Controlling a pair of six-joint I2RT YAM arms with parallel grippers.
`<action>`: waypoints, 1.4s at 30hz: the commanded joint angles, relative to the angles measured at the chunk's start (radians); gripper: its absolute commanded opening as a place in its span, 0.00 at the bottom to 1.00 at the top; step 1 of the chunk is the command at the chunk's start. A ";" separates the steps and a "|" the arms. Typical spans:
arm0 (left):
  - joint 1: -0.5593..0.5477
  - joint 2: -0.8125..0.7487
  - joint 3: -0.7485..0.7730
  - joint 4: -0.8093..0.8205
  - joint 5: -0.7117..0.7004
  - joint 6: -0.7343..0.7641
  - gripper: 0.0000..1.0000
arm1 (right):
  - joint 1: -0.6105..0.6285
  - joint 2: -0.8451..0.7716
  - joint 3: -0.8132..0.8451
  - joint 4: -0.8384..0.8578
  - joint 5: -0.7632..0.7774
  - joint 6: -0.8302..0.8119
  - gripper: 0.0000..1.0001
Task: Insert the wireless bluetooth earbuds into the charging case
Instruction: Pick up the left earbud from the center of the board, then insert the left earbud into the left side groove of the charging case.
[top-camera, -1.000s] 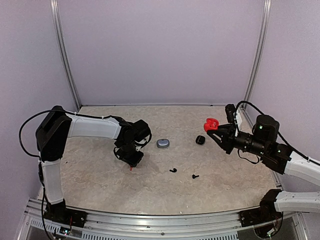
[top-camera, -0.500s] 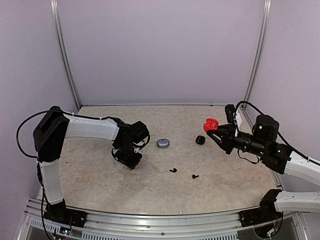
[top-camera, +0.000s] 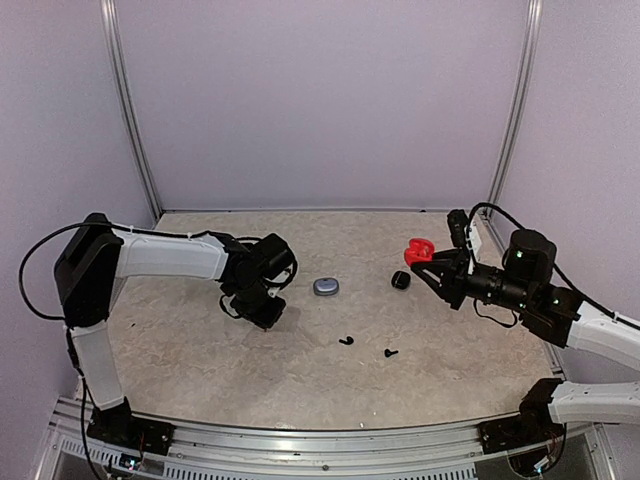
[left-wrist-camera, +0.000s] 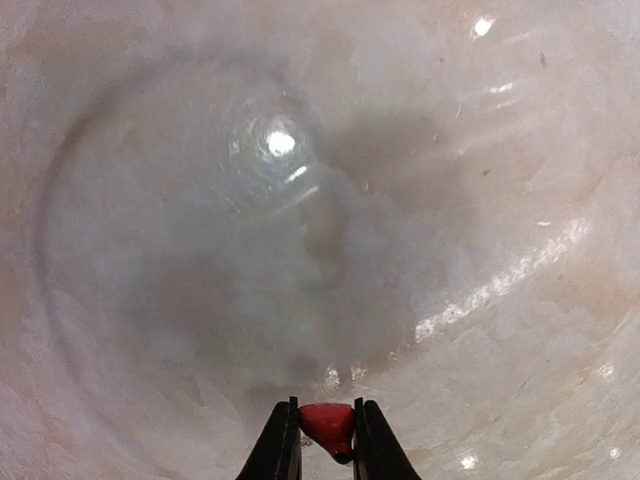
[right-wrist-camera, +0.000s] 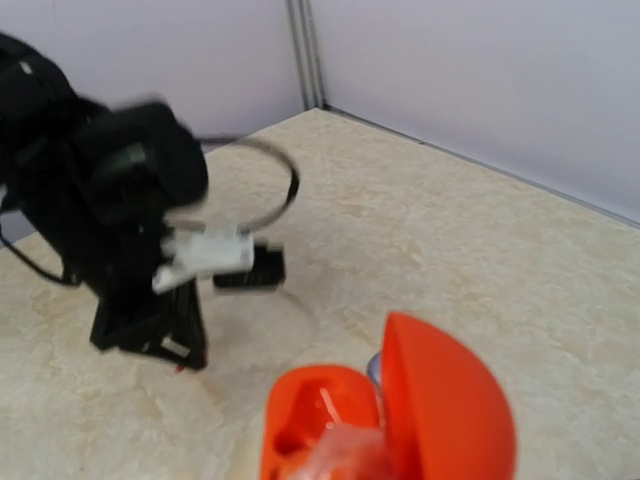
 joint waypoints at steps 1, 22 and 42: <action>-0.040 -0.180 -0.020 0.206 -0.062 0.035 0.16 | -0.014 0.028 0.004 0.077 -0.069 -0.011 0.00; -0.374 -0.581 -0.249 1.109 -0.074 0.231 0.15 | 0.224 0.126 0.001 0.330 -0.090 -0.253 0.00; -0.441 -0.464 -0.189 1.109 -0.075 0.257 0.11 | 0.349 0.198 0.090 0.276 0.139 -0.300 0.00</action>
